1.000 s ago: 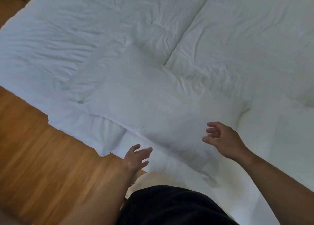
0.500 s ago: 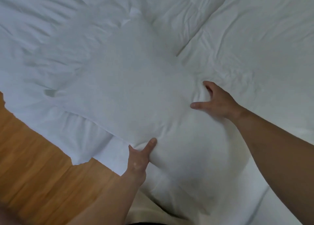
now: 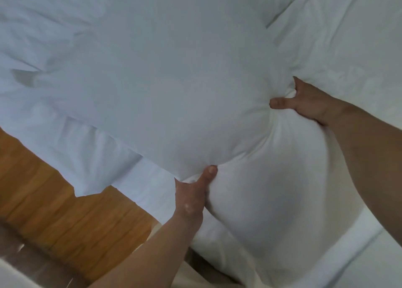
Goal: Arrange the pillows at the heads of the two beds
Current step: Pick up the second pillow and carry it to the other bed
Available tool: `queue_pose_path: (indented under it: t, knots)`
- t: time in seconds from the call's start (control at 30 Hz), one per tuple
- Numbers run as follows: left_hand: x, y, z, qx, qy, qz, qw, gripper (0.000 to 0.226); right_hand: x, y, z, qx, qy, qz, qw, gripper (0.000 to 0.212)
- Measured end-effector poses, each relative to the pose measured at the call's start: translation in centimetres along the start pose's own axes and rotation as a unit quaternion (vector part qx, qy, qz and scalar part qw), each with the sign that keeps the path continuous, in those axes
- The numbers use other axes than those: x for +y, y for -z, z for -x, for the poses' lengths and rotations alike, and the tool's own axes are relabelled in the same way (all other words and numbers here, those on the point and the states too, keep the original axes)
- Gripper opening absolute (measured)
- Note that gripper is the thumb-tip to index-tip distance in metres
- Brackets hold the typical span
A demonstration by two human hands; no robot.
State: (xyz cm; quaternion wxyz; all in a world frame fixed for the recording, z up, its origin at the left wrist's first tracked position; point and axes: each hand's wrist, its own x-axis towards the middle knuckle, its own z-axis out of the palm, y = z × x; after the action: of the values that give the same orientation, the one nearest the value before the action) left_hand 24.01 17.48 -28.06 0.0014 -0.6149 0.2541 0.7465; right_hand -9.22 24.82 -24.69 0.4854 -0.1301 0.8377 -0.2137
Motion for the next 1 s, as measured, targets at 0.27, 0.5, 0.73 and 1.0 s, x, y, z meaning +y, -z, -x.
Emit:
queue_pose_path:
  t: [0.27,0.5,0.73,1.0]
  knots:
    - [1.1,-0.4,3.2,-0.014,-0.013,0.026,0.999,0.107,-0.8,-0.4,4.8,0.004,-0.001,-0.054,0.999,0.092]
    - [3.3,1.2,8.1,-0.066,-0.074,0.029,0.995,0.072,-2.7,-0.3,13.1,0.081,0.020,-0.105,0.991,0.054]
    - [10.4,3.6,15.0,-0.120,-0.133,-0.074,0.981,0.066,-3.6,-2.4,24.4,0.166,0.051,-0.234,0.957,0.036]
    - [15.9,7.6,26.4,-0.169,-0.214,-0.195,0.942,0.043,-5.6,-6.5,37.0,0.217,0.091,-0.349,0.907,0.036]
